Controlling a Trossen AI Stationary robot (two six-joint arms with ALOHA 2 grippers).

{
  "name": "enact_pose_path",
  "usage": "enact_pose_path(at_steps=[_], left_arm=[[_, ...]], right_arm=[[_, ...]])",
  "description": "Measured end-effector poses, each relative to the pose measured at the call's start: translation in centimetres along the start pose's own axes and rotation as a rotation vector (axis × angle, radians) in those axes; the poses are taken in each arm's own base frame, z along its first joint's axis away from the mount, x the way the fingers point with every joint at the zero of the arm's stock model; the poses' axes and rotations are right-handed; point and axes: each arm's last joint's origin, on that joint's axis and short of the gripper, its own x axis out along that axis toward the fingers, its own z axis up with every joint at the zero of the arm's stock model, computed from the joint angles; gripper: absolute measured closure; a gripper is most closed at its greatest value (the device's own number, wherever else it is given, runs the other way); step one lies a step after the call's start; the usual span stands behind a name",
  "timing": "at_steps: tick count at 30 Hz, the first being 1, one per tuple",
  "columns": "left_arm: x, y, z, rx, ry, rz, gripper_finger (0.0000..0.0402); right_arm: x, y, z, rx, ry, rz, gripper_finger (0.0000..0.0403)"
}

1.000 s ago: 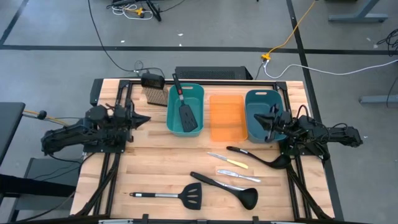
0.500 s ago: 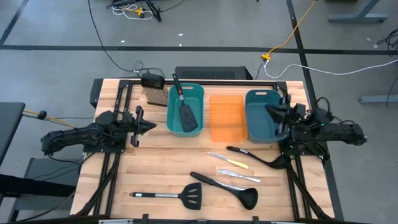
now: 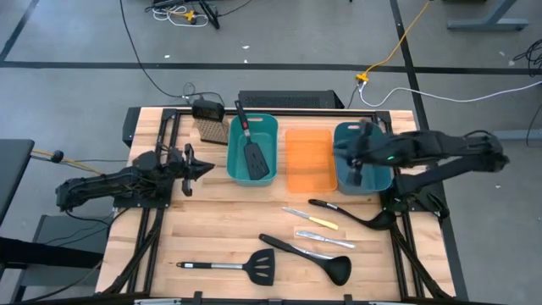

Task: Pick & Place Kitchen Items
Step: Put the yellow table knife into the orange bin

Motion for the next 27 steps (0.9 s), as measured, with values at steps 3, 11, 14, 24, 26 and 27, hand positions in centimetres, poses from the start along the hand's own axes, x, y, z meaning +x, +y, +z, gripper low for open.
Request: enact_pose_path(at_steps=[3,11,14,24,26,27], left_arm=[[0.0,0.0,-0.1,0.000,0.006,0.001,0.0387],[0.0,0.0,-0.1,0.002,0.006,0.001,0.0390],[0.0,0.0,-0.1,0.002,0.006,0.001,0.0388],[0.0,0.0,-0.1,0.002,0.005,0.001,0.0388],[0.0,0.0,-0.1,0.002,0.004,0.001,0.0388],[0.0,0.0,-0.1,0.002,0.004,0.001,0.0388]], right_arm=[[1.2,1.5,0.9,-0.046,0.152,0.031,0.0256],[5.2,6.1,-2.2,0.019,0.519,0.165,0.0218],[6.7,8.2,-4.1,-0.019,0.572,0.189,0.0220],[9.8,12.3,-7.3,-0.019,0.623,0.123,0.0202],[10.5,12.9,-8.3,-0.027,0.643,0.115,0.0201],[10.8,13.2,-8.8,-0.026,0.652,0.111,0.0201]])
